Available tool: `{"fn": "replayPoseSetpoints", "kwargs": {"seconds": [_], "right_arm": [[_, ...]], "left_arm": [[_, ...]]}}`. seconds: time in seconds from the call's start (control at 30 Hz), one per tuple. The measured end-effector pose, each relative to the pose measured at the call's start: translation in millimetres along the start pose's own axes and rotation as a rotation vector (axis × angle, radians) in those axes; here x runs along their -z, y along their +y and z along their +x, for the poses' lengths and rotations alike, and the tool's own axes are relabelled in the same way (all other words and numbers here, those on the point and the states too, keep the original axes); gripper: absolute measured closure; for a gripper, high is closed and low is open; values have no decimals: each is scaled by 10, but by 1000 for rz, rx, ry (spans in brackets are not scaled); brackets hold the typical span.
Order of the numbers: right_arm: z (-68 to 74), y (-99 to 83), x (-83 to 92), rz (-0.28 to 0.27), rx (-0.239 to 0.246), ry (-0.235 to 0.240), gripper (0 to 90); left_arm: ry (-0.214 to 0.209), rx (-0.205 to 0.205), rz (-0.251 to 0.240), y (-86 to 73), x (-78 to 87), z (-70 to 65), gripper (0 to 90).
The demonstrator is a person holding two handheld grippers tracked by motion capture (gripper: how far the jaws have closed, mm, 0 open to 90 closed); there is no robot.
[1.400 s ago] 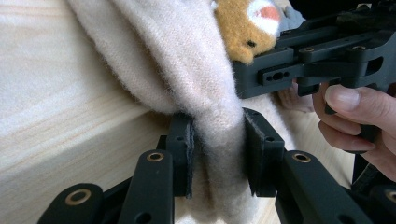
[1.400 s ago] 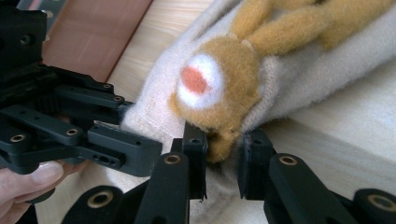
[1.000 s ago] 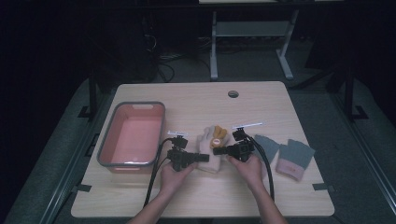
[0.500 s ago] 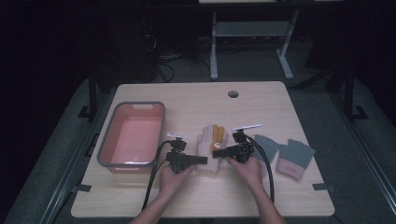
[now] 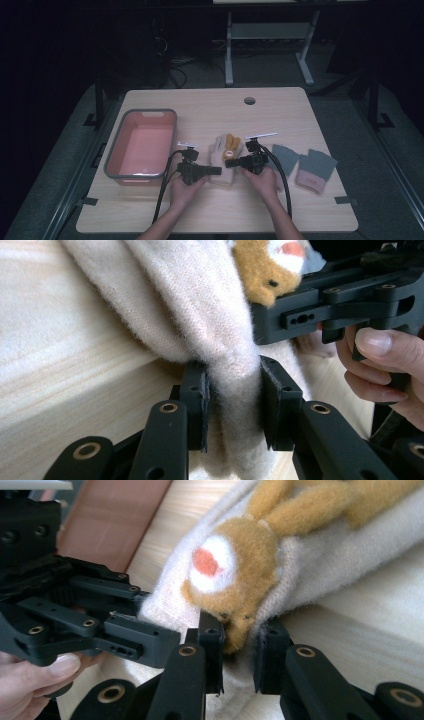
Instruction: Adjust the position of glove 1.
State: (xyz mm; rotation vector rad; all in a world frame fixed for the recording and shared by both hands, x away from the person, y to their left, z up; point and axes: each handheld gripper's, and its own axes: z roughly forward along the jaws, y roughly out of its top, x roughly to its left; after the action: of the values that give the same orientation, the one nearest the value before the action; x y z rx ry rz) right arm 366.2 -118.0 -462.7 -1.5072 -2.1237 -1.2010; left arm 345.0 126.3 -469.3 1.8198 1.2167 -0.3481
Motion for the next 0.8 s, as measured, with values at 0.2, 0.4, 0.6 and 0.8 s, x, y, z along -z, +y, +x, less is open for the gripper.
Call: {"fn": "replayPoseSetpoints", "kwargs": {"seconds": [0.2,0.4,0.6,0.8], "right_arm": [[80,57,59,-5,27,-3,779],[166,126,143,-24,35,7,780],[232,183,229,-36,42,2,780],[282,239,327,-48,50,1,781]], "left_arm": [[-16,-15,-17,43,67,-23,678],[-27,-30,-33,121,156,-89,677],[-49,-41,-38,205,207,-141,677],[-61,-58,-42,278,245,-207,677]]}}
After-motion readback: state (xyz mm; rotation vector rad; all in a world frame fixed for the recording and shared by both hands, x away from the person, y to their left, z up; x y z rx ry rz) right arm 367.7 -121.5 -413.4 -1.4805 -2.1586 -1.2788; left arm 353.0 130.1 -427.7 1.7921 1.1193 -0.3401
